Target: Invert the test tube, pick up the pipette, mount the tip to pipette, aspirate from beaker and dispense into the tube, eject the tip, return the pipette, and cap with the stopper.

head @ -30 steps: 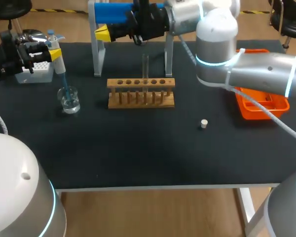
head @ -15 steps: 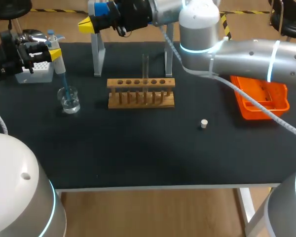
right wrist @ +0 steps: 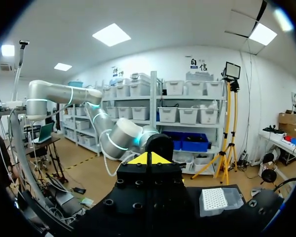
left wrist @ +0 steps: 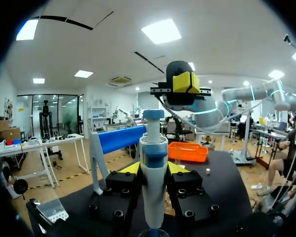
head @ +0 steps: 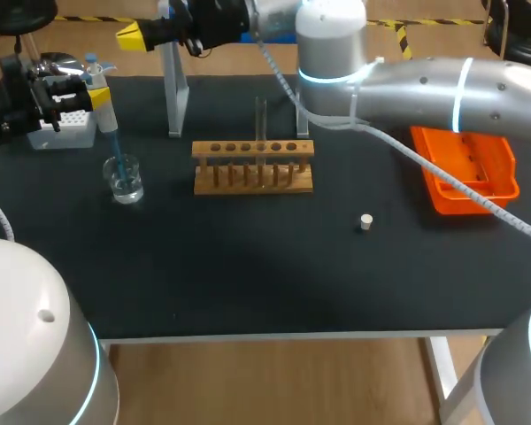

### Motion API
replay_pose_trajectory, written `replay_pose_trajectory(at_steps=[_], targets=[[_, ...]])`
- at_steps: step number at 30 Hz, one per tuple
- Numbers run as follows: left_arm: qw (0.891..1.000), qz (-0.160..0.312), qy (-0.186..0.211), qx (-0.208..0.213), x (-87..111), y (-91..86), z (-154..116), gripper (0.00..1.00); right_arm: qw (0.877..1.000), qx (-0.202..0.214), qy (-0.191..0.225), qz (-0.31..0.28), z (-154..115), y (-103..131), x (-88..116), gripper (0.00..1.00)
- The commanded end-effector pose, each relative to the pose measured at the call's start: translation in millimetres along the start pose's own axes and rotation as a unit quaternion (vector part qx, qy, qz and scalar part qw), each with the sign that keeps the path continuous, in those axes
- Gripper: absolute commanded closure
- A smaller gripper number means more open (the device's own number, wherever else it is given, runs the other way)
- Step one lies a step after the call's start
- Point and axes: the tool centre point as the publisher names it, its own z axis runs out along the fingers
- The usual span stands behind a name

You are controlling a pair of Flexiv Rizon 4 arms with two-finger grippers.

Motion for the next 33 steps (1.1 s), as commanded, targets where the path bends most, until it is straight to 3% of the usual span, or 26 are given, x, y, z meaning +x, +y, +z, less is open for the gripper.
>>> replay_pose_trajectory(at_steps=[1,15,33], targets=[[1.000,0.001,-0.001,0.000,1.4,-0.4,-1,1.00,1.000,0.002,0.023,0.000,8,0,-10,1.00],[1.000,0.001,-0.001,0.000,1.4,-0.4,-1,1.00,1.000,-0.006,0.026,0.011,27,-2,-14,1.00],[1.000,0.001,-0.001,0.000,1.4,-0.4,-1,1.00,1.000,-0.012,0.028,0.001,47,-11,-34,1.00]])
